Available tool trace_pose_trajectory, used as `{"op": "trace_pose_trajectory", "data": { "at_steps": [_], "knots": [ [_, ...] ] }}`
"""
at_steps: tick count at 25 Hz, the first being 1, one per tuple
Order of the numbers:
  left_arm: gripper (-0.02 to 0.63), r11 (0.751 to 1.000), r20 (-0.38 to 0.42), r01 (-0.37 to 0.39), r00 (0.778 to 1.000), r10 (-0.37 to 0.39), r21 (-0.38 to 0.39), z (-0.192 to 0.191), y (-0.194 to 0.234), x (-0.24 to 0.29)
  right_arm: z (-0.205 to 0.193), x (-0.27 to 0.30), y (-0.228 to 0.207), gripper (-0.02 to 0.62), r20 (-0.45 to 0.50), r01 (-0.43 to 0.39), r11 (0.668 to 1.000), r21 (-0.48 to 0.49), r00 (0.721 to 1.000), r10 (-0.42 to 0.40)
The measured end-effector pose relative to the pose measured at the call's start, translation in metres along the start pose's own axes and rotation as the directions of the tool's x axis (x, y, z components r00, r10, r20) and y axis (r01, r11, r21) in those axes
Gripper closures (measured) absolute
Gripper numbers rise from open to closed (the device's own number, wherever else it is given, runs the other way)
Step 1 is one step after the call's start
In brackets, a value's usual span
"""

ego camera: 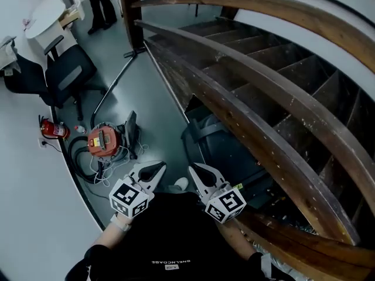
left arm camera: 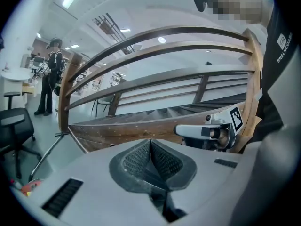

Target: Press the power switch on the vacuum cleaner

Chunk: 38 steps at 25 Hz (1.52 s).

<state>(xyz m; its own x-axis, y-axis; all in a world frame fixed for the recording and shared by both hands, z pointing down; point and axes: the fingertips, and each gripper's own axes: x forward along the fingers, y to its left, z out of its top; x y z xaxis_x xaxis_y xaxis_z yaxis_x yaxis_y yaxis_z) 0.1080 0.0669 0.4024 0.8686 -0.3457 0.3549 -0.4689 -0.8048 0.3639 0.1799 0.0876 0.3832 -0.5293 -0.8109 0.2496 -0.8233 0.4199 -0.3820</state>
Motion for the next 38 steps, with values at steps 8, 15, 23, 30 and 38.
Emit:
{"op": "trace_pose_trajectory", "data": {
  "at_steps": [8, 15, 23, 30, 38],
  "knots": [
    [0.591, 0.981, -0.005, -0.19, 0.982, 0.19, -0.034, -0.013, 0.117, -0.082, 0.019, 0.085, 0.063, 0.561, -0.098, -0.076, 0.997, -0.032, 0.993, 0.073],
    [0.591, 0.93, -0.071, -0.355, 0.934, 0.35, -0.092, -0.058, 0.227, -0.135, 0.012, 0.164, 0.101, 0.561, -0.199, -0.167, 0.982, -0.084, 0.969, 0.147],
    [0.591, 0.862, -0.212, -0.5, 0.854, 0.476, -0.082, -0.143, 0.342, -0.181, -0.004, 0.238, 0.142, 0.561, -0.32, -0.251, 0.958, -0.14, 0.927, 0.197],
    [0.591, 0.789, -0.271, -0.597, 0.791, 0.549, -0.144, -0.196, 0.42, -0.207, -0.025, 0.28, 0.162, 0.561, -0.416, -0.318, 0.929, -0.19, 0.883, 0.217],
    [0.592, 0.735, -0.392, -0.669, 0.709, 0.586, -0.111, -0.286, 0.508, -0.22, -0.052, 0.324, 0.18, 0.561, -0.492, -0.359, 0.917, -0.172, 0.838, 0.236]
  ]
}}
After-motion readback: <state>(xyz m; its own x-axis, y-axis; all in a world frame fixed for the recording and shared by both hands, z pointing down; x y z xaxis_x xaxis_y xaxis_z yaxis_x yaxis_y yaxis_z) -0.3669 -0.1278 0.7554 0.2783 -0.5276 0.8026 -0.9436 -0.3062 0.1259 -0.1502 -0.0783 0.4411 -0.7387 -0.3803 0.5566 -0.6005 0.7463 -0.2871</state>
